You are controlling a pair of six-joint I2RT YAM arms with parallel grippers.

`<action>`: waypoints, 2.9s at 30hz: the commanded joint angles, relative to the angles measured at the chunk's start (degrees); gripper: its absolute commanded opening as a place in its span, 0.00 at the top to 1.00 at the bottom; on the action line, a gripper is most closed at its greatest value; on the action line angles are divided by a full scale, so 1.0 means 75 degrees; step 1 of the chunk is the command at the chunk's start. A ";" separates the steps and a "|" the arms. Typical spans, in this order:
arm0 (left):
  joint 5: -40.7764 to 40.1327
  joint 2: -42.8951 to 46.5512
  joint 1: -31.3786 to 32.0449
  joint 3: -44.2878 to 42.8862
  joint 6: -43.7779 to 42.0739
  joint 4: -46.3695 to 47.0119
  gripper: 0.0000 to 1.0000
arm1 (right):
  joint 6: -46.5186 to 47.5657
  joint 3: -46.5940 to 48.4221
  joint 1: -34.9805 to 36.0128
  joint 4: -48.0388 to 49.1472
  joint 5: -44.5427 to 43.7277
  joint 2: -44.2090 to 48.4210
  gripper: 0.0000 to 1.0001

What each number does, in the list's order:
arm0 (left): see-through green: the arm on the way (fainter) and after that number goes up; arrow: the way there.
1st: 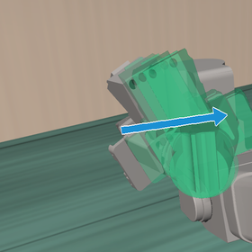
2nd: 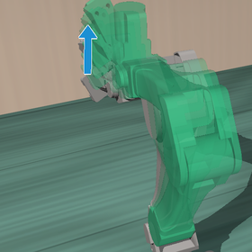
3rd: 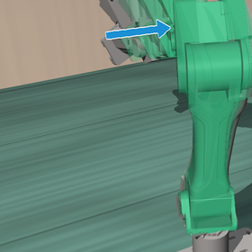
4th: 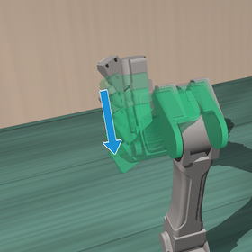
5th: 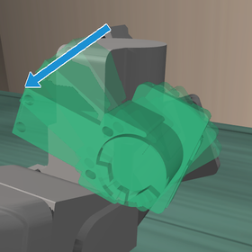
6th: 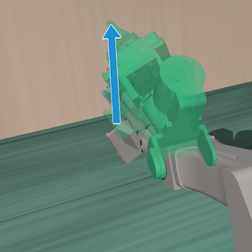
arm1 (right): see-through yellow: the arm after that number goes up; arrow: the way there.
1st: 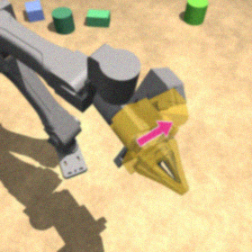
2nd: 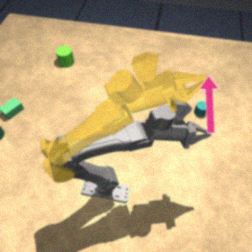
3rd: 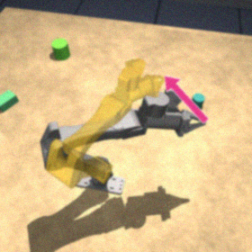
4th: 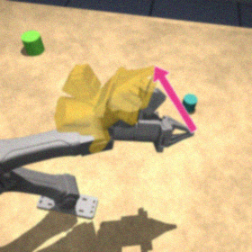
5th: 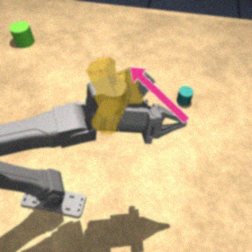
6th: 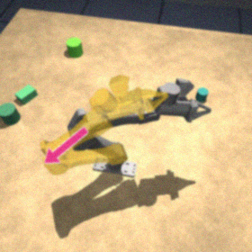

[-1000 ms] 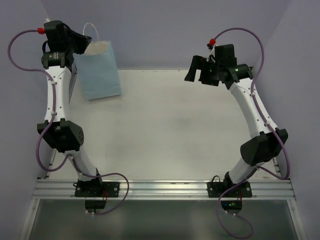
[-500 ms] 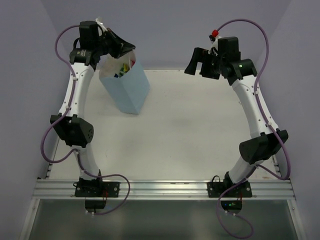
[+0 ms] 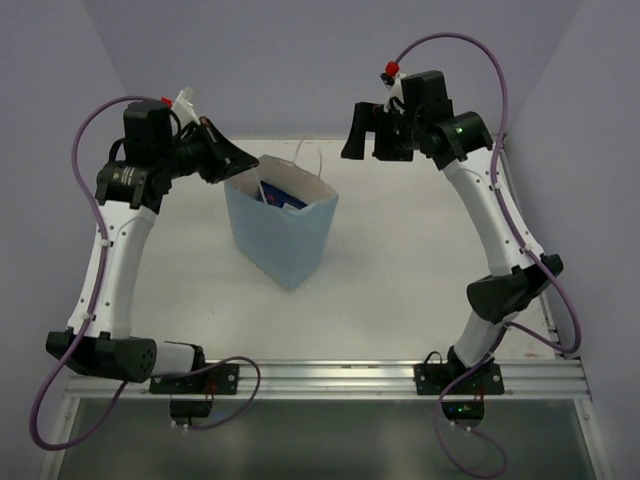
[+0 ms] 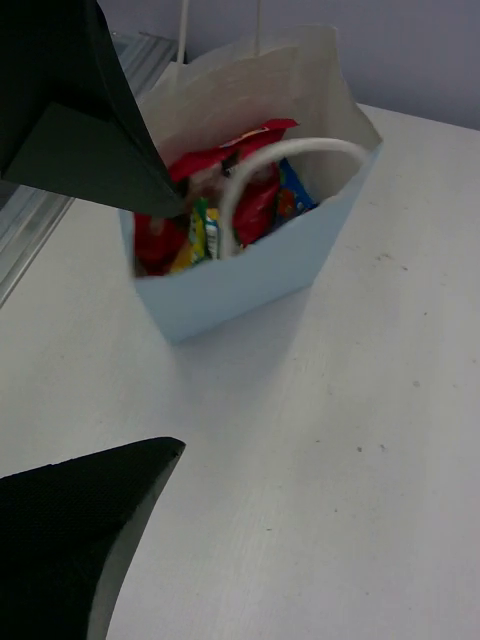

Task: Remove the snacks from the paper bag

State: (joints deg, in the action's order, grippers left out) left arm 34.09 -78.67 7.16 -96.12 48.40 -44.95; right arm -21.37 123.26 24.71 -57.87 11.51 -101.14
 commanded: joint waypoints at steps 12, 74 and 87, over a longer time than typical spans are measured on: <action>-0.0092 0.2087 -0.0064 0.2325 -0.0957 -0.0898 1.00 | -0.0279 0.0745 0.1580 -0.1120 -0.0949 0.0618 0.11; 0.2276 0.1384 0.1378 0.3300 0.2663 0.6321 1.00 | -0.3573 -0.4222 0.1791 0.2828 0.0634 0.0935 0.46; 0.2264 0.1396 0.1389 0.3405 0.2664 0.6310 1.00 | -0.3538 -0.4306 0.1862 0.3262 0.0832 0.0502 0.47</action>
State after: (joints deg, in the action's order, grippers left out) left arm 50.54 -68.77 17.08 -69.73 67.07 -2.59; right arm -47.57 90.74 38.24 -36.01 16.27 -97.34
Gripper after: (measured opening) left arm 0.027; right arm 0.527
